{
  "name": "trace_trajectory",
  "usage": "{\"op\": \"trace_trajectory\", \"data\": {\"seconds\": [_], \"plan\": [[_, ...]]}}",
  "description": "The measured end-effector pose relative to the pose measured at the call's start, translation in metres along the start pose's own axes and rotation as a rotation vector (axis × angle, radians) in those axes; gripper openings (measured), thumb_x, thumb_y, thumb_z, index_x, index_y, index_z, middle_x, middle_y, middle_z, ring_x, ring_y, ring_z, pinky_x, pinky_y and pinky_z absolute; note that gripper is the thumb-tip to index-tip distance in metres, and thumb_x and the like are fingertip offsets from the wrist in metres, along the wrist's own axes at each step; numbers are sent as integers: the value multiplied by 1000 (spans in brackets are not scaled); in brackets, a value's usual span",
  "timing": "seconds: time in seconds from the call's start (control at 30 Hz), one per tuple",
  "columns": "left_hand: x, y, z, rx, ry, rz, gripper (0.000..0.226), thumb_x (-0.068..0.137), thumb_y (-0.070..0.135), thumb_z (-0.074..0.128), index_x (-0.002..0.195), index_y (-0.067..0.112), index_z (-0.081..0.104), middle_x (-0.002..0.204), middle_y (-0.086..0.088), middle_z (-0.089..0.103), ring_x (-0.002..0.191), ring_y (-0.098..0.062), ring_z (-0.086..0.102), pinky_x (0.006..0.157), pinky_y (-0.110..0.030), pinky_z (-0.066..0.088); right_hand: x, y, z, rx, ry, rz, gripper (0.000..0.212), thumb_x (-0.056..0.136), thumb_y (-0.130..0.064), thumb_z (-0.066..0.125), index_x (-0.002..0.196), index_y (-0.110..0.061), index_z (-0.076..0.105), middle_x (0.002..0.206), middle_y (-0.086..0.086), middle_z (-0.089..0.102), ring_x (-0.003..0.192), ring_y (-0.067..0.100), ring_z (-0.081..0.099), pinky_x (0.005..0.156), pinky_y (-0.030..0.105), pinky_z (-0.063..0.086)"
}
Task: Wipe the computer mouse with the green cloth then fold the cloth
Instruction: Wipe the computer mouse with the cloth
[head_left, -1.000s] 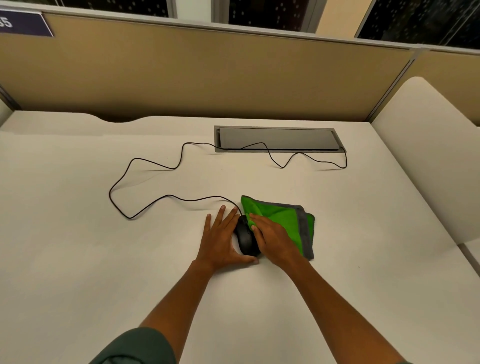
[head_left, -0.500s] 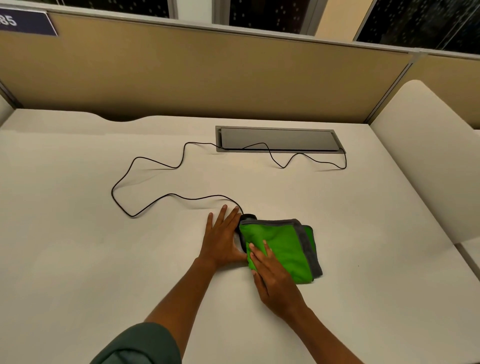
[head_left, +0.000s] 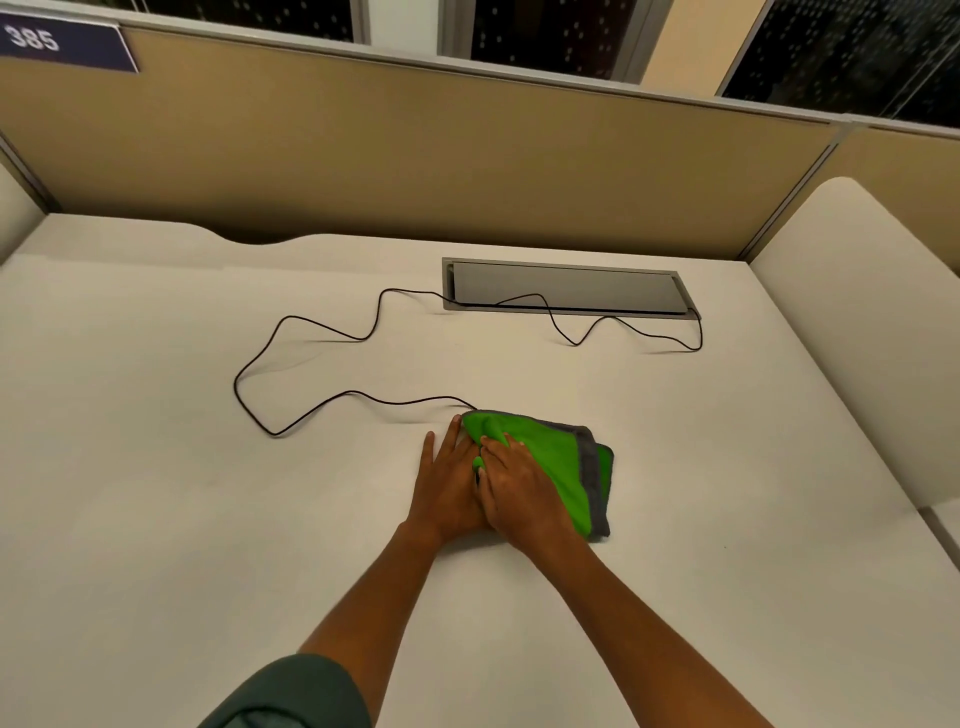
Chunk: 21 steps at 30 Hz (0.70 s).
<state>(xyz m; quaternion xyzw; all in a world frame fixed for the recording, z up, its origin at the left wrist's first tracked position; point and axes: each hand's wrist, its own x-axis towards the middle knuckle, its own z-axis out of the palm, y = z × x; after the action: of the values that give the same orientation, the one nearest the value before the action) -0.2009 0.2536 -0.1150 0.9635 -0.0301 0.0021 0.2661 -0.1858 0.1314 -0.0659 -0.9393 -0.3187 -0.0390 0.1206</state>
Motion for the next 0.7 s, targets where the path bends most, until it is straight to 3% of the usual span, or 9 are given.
{"op": "trace_trajectory", "data": {"seconds": [0.07, 0.17, 0.3, 0.47, 0.6, 0.7], "plan": [[0, 0, -1, 2, -15, 11, 100, 71, 64, 62, 152, 23, 19, 163, 1, 15, 151, -22, -4, 121, -51, -3, 13, -1, 1, 0, -78, 27, 32, 89, -6, 58, 118, 6, 62, 129, 23, 59, 120, 38, 56, 108, 50, 40], [0, 0, -1, 33, -27, 15, 107, 67, 70, 64, 152, 25, 17, 163, 1, 11, 151, -22, -6, 121, -51, -4, 20, -1, 5, -8, -173, 91, 44, 97, -17, 39, 137, -1, 45, 147, 16, 43, 137, 31, 36, 119, 43, 20], [-1, -2, 2, 52, -4, 25, 98, 75, 65, 59, 152, 24, 16, 163, 0, 11, 150, -22, -9, 122, -51, -2, 11, -5, 6, 11, -153, 102, 46, 96, -18, 40, 139, -1, 43, 147, 17, 43, 139, 33, 33, 119, 46, 19], [-2, -3, 4, 15, 46, 35, 80, 82, 55, 43, 151, 21, 23, 162, -2, 19, 148, -20, -9, 121, -51, 0, -16, 1, 5, -21, -16, -21, 39, 92, -21, 56, 126, -2, 59, 134, 14, 58, 131, 36, 47, 109, 51, 35], [-1, -4, 4, -2, 45, 41, 75, 85, 56, 35, 151, 24, 21, 162, 0, 19, 149, -21, -7, 121, -54, 2, -45, 5, 11, 19, -48, -46, 56, 98, -44, 33, 146, -14, 35, 158, -2, 25, 147, 27, 13, 120, 44, 14], [-2, -4, 3, -12, 46, 39, 82, 78, 63, 31, 151, 27, 21, 162, 2, 20, 151, -21, -3, 121, -52, -1, -54, 4, 11, 26, -58, -34, 60, 98, -48, 31, 149, -16, 28, 160, -3, 19, 148, 24, 7, 120, 43, 11]]}}
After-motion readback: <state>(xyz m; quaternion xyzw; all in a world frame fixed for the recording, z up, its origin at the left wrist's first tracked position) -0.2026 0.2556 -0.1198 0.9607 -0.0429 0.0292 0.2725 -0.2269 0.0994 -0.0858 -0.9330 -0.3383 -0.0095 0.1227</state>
